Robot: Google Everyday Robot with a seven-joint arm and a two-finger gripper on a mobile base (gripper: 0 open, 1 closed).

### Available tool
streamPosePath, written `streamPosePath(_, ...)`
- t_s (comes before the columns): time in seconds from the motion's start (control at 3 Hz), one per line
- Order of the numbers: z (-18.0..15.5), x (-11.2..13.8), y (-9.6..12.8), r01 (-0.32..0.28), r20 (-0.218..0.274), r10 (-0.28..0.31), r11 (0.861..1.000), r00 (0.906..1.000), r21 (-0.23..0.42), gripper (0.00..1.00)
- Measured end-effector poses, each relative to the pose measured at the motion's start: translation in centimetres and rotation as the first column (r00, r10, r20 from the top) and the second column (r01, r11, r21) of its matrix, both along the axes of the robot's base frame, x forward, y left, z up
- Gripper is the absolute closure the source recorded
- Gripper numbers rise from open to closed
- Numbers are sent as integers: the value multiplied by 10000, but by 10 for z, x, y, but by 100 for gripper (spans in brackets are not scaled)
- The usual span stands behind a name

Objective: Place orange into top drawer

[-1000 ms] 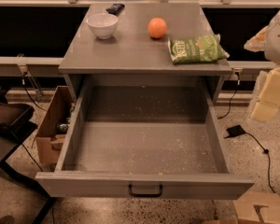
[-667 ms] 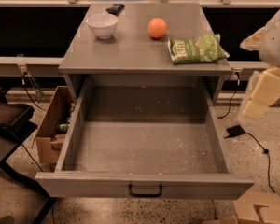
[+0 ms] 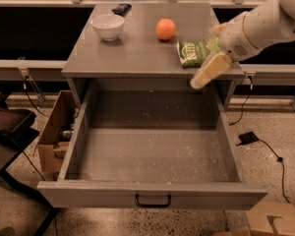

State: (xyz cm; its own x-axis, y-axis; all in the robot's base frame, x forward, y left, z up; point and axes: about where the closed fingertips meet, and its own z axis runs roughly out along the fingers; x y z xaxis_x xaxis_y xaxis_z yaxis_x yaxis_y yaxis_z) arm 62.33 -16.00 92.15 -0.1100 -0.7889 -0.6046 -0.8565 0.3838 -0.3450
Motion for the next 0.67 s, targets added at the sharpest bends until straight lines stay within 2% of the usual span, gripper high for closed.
streamPosePath(0.33, 5, 104, 31, 788, 1018, -1009, 9764, 9897, 2012, 0)
streamPosePath(0.67, 1, 150, 32, 1655, 915, -1963, 9487, 9763, 2692, 0)
